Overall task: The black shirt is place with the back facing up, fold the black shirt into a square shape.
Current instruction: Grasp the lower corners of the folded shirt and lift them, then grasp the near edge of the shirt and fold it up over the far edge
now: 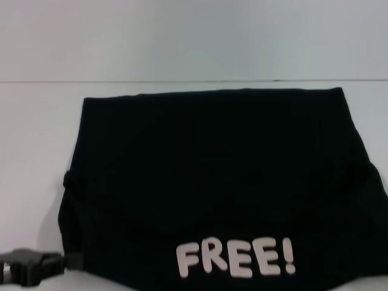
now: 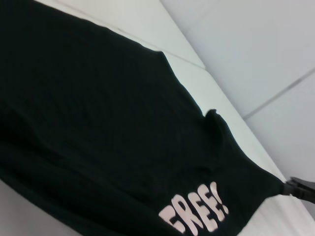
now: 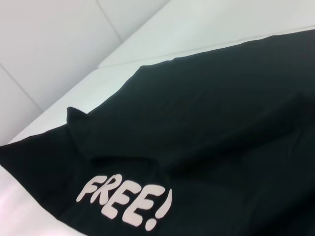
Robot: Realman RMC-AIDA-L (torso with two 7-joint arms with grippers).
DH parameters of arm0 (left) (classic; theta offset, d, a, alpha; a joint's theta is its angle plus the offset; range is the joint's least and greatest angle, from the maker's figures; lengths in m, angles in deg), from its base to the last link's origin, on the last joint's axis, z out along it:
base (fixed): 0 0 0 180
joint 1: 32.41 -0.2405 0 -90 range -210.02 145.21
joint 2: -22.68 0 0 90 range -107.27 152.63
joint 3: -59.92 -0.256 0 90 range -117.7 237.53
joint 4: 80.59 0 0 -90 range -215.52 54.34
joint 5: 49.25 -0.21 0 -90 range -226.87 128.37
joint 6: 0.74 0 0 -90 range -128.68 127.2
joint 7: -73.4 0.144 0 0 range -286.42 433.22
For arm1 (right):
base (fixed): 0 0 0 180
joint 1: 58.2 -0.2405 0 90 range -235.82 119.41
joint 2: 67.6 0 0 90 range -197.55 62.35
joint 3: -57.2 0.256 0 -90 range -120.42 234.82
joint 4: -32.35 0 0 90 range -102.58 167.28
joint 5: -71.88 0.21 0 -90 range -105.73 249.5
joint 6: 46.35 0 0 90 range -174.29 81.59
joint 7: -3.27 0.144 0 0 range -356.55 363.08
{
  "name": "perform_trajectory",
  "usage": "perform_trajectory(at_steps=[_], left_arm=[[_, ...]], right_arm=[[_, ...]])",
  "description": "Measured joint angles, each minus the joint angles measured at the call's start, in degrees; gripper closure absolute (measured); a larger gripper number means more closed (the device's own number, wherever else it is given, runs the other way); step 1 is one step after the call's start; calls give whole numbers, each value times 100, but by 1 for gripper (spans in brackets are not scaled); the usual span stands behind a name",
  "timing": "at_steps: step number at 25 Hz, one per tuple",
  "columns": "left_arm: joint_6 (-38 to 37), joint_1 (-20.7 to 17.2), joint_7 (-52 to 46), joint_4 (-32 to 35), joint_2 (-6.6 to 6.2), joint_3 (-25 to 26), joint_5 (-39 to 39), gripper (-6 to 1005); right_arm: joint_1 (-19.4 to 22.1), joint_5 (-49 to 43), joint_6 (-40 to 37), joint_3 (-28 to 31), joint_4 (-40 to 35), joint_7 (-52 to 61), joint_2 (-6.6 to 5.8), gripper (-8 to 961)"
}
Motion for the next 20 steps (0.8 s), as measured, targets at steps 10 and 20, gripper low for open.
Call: perform_trajectory(at_steps=[10, 20], left_arm=[[-415, -120, 85, 32, 31, 36, -589, 998], [-144, 542, -38, -158, -189, 117, -521, 998]], right_arm=[[237, -607, -420, 91, 70, 13, -21, 949], [-303, -673, -319, 706, 68, -44, -69, 948]])
